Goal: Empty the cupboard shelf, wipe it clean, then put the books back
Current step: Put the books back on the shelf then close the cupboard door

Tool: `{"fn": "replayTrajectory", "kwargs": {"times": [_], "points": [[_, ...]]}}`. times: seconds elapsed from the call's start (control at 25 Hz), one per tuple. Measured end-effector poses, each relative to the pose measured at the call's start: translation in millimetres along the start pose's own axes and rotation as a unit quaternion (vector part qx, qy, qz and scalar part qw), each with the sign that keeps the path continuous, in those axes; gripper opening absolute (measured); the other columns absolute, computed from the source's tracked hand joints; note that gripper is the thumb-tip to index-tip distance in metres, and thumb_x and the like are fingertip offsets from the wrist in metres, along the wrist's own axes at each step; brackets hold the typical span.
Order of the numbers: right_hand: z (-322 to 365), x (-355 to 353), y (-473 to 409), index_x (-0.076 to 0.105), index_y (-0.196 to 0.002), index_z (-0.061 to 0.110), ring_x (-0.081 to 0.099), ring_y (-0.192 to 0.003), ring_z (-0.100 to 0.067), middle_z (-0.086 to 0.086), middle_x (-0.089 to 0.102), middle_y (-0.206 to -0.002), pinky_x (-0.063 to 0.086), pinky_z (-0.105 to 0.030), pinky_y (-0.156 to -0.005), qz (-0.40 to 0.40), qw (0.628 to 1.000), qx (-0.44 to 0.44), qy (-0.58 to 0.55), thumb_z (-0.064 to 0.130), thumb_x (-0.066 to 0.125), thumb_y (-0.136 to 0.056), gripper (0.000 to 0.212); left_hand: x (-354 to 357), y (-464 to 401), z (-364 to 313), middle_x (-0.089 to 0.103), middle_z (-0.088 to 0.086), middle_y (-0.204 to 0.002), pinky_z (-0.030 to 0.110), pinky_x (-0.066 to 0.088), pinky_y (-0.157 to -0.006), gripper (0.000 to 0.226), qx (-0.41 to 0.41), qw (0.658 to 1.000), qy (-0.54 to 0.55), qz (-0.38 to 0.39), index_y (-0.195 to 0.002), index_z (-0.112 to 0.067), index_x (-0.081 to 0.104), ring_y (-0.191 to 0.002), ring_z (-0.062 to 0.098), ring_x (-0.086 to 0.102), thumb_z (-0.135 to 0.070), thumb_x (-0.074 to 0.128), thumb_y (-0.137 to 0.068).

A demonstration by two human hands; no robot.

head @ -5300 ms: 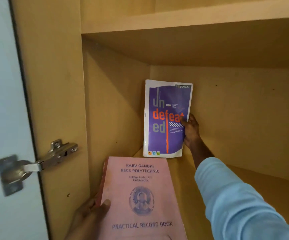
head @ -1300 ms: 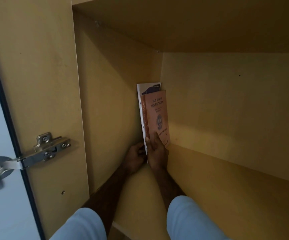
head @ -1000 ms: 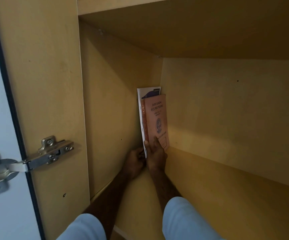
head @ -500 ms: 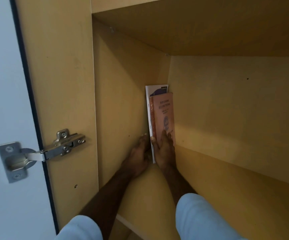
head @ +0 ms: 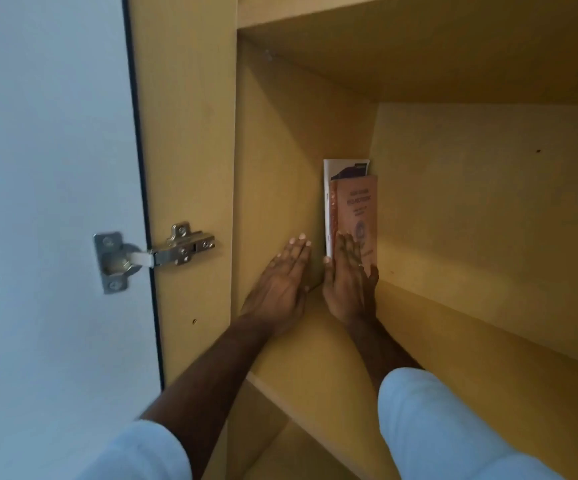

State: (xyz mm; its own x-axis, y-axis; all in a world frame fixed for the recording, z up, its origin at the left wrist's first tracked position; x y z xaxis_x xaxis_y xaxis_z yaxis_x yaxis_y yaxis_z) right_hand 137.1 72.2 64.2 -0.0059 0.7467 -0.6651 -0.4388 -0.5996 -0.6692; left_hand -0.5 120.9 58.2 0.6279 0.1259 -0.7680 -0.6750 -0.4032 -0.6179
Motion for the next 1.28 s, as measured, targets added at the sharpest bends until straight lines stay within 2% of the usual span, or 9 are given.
{"fn": "replayTrajectory", "kwargs": {"times": [0.16, 0.32, 0.52, 0.6, 0.72, 0.88, 1.04, 1.16, 1.28], "points": [[37.2, 16.6, 18.7, 0.017, -0.161, 0.022, 0.016, -0.154, -0.011, 0.004, 0.015, -0.169, 0.023, -0.059, -0.117, 0.027, 0.999, -0.042, -0.003, 0.04, 0.02, -0.104, 0.06, -15.2, 36.2, 9.4, -0.003, 0.006, -0.168, 0.032, 0.0, -0.126, 0.08, -0.014, 0.999, -0.043, 0.009, -0.16, -0.01, 0.003, -0.154, 0.015, -0.008, -0.016, 0.048, -0.094], [53.8, 17.6, 36.9, 0.014, -0.161, 0.021, 0.014, -0.155, -0.011, 0.004, 0.013, -0.169, 0.024, -0.06, -0.117, 0.025, 0.997, -0.071, 0.006, 0.036, 0.023, -0.107, 0.057, -27.6, 67.0, 5.7, -0.008, 0.005, -0.167, 0.033, -0.003, -0.126, 0.079, 0.003, 0.998, -0.062, 0.022, -0.16, -0.011, 0.001, -0.153, 0.014, -0.012, -0.013, 0.046, -0.096], [86.7, 0.4, 65.7, 0.011, -0.162, 0.019, 0.015, -0.155, -0.016, -0.001, 0.013, -0.169, 0.024, -0.057, -0.119, -0.008, 0.997, -0.074, -0.015, 0.031, 0.027, -0.107, 0.058, -59.5, 122.5, 13.1, 0.005, 0.01, -0.168, 0.041, 0.006, -0.127, 0.075, 0.034, 0.99, -0.14, -0.008, -0.16, -0.009, 0.007, -0.156, 0.022, 0.001, -0.018, 0.046, -0.096], [114.7, -5.5, 91.9, 0.008, -0.162, 0.018, 0.01, -0.156, -0.016, -0.002, 0.011, -0.17, 0.021, -0.057, -0.121, -0.018, 0.996, -0.088, -0.031, 0.033, 0.025, -0.107, 0.06, -79.6, 153.8, 16.9, 0.009, 0.012, -0.168, 0.043, 0.007, -0.127, 0.072, 0.051, 0.988, -0.142, -0.024, -0.16, -0.008, 0.011, -0.156, 0.024, 0.004, -0.018, 0.046, -0.098], [162.2, -4.7, 144.6, 0.002, -0.162, 0.018, 0.003, -0.157, -0.014, -0.001, 0.004, -0.17, 0.011, -0.053, -0.124, -0.001, 0.992, -0.122, -0.042, 0.043, 0.033, -0.106, 0.069, -104.8, 202.1, 11.4, 0.012, 0.013, -0.167, 0.044, 0.01, -0.126, 0.067, 0.087, 0.981, -0.17, -0.033, -0.159, -0.006, 0.015, -0.156, 0.025, 0.006, -0.022, 0.042, -0.099], [233.6, -2.4, 213.4, 0.0, -0.161, 0.017, 0.0, -0.157, -0.015, -0.001, 0.001, -0.17, 0.009, -0.059, -0.123, -0.008, 0.979, -0.2, -0.044, 0.035, 0.027, -0.107, 0.063, -153.1, 284.1, 41.1, 0.014, 0.015, -0.165, 0.046, 0.008, -0.126, 0.068, 0.025, 0.967, -0.24, -0.078, -0.157, -0.003, 0.021, -0.155, 0.028, 0.01, -0.018, 0.048, -0.097], [324.0, -0.7, 265.5, 0.003, -0.16, 0.013, 0.004, -0.157, -0.019, -0.002, 0.003, -0.168, 0.005, -0.053, -0.125, -0.016, 0.949, -0.308, -0.059, 0.031, 0.028, -0.106, 0.063, -215.2, 377.2, 85.0, 0.016, 0.015, -0.165, 0.049, 0.01, -0.126, 0.067, -0.046, 0.951, -0.287, -0.106, -0.157, -0.002, 0.022, -0.155, 0.028, 0.012, -0.019, 0.049, -0.097], [396.6, 8.8, 308.2, 0.01, -0.16, 0.011, 0.009, -0.156, -0.021, -0.005, 0.01, -0.168, 0.008, -0.051, -0.126, -0.015, 0.916, -0.393, -0.081, 0.027, 0.036, -0.104, 0.063, -253.3, 451.5, 115.6, 0.015, 0.015, -0.166, 0.048, 0.01, -0.126, 0.067, -0.119, 0.944, -0.295, -0.086, -0.157, -0.002, 0.022, -0.155, 0.028, 0.013, -0.019, 0.048, -0.097], [473.2, 27.9, 369.1, 0.018, -0.16, 0.01, 0.012, -0.156, -0.022, -0.006, 0.013, -0.167, 0.013, -0.054, -0.125, 0.009, 0.876, -0.468, -0.114, 0.023, 0.041, -0.102, 0.063, -286.2, 542.4, 137.3, 0.016, 0.014, -0.166, 0.049, 0.016, -0.125, 0.069, -0.215, 0.923, -0.312, -0.065, -0.157, -0.002, 0.022, -0.155, 0.027, 0.013, -0.02, 0.049, -0.097]]}}
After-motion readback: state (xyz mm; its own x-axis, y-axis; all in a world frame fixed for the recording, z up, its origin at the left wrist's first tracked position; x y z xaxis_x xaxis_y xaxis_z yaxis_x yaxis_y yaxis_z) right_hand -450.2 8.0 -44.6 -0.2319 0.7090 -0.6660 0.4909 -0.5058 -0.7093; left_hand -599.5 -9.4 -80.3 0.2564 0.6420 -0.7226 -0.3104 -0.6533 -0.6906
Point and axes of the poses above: each hand's wrist, its own y-axis away from the middle knuckle, its own x-axis out of the palm, z = x × y, the point moved 5 cm from there along -y, towards the middle knuckle
